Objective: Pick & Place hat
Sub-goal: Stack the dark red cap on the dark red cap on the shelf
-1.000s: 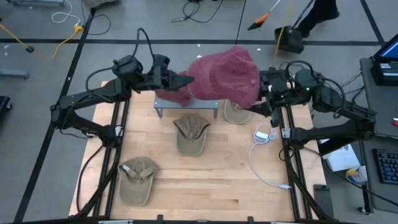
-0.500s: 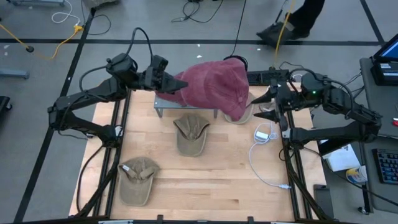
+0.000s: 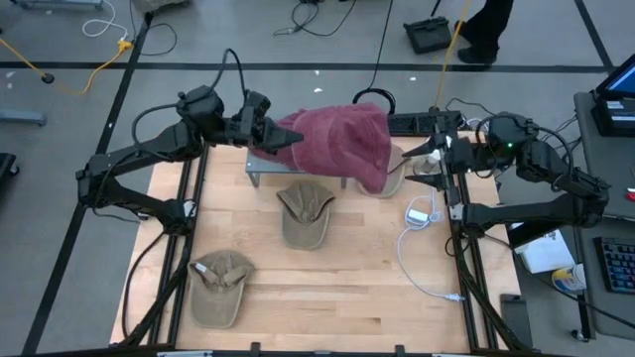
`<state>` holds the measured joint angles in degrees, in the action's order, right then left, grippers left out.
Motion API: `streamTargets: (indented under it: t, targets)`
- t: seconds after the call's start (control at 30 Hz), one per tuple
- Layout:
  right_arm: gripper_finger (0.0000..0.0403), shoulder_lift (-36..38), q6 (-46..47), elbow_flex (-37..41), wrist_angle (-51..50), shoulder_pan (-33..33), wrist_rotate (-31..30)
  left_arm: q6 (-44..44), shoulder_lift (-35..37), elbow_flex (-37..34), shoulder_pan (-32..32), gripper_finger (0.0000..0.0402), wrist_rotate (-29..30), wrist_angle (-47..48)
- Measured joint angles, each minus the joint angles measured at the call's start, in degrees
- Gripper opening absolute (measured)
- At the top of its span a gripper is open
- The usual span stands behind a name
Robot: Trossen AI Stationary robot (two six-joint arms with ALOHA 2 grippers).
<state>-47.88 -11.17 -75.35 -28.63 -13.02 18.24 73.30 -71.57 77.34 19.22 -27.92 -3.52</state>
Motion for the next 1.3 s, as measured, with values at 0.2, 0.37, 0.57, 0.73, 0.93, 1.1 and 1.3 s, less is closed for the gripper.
streamTargets:
  t: [0.2, 0.37, 0.57, 0.73, 0.93, 1.1, 1.3]
  targets:
    - [0.0212, -0.64, 31.30, 0.00, 0.23, 0.00, -7.88, -5.33, 0.02, 0.00, -0.16, 0.0009, 1.99, -0.01]
    - [0.0212, -1.92, 50.57, 0.02, 0.88, -0.01, -7.81, -9.11, 0.02, 0.00, -0.61, 0.0009, 2.47, -0.03]
    - [0.0212, -3.47, 64.75, 0.02, 2.79, -0.04, -13.94, -11.35, 0.02, 0.00, -0.61, 0.0009, 2.47, -0.03]
    - [0.0212, -5.12, 68.15, 0.00, 5.29, -0.02, -13.84, -11.79, 0.02, 0.00, -0.61, 0.0009, 2.46, -0.01]
    - [0.0212, -7.79, 70.74, 0.00, 5.77, 0.02, -10.60, -11.76, 0.02, 0.00, -0.61, 0.0009, 2.44, 0.52]
    - [0.0212, -9.83, 71.46, 0.00, 8.46, 0.04, -10.51, -12.11, 0.02, 0.00, -0.61, 0.0009, 2.04, 0.93]
    - [0.0207, -12.49, 74.25, 0.00, 11.00, 0.04, -8.99, -12.43, 0.02, 0.02, -0.61, 0.0009, 1.94, 1.97]
